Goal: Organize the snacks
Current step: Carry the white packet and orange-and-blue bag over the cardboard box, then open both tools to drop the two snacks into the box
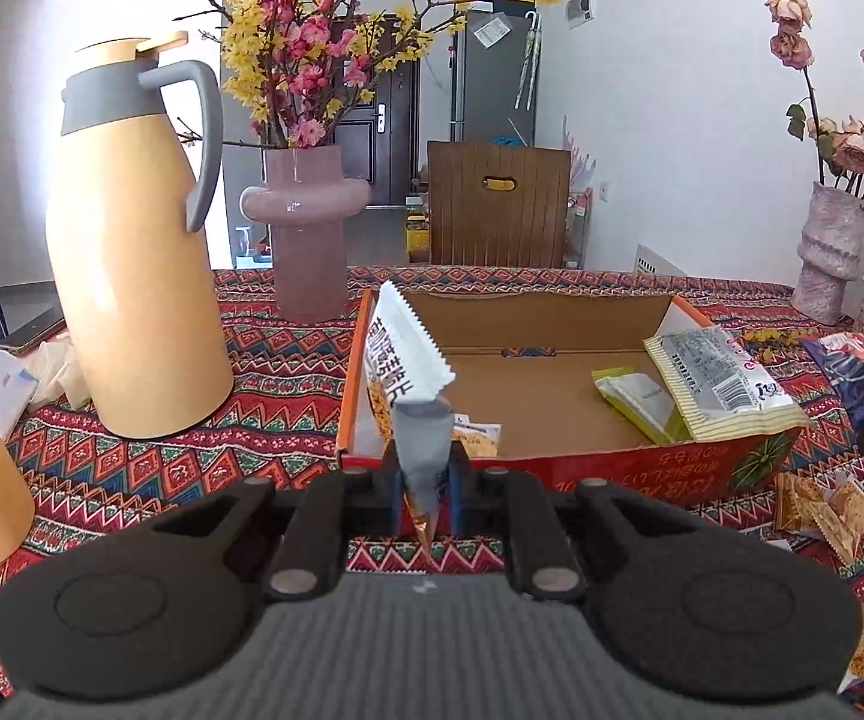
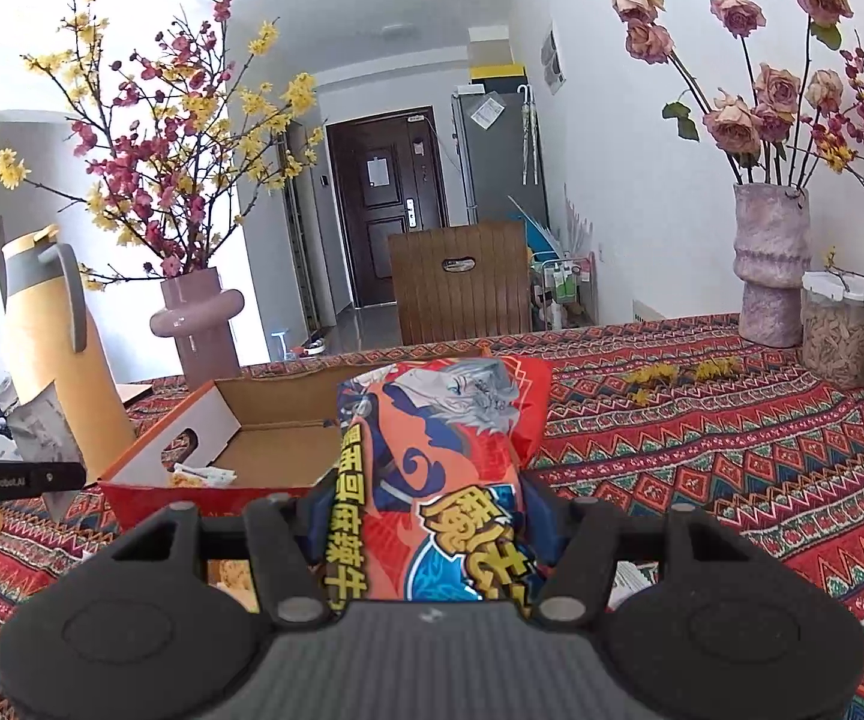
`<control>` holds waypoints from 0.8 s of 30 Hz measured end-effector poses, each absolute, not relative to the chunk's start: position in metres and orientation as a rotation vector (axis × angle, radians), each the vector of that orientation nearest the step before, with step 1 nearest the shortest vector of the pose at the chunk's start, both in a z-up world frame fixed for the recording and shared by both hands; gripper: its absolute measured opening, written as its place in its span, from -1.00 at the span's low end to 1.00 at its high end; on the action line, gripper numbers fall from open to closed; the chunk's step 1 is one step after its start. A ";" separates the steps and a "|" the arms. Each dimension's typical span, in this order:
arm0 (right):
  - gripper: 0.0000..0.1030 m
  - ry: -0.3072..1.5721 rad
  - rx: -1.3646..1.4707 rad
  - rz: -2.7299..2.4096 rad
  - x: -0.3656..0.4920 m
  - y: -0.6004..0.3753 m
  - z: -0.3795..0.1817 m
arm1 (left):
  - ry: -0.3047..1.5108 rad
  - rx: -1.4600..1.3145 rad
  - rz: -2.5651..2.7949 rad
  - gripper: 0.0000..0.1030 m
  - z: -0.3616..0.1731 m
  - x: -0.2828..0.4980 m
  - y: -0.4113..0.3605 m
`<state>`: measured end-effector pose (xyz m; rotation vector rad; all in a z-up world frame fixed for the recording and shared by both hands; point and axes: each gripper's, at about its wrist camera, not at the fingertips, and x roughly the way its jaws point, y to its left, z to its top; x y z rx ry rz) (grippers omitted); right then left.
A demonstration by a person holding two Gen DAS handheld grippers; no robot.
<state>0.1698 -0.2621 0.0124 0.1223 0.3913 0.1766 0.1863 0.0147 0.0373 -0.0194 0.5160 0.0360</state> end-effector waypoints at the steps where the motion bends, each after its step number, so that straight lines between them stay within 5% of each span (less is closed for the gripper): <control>1: 0.15 0.388 0.120 0.183 0.172 -0.260 0.014 | 0.511 -0.019 0.032 -0.72 0.039 0.188 0.014; 24: 0.15 0.414 0.042 0.257 0.270 -0.200 0.027 | 0.454 -0.046 0.012 -0.72 0.056 0.241 0.000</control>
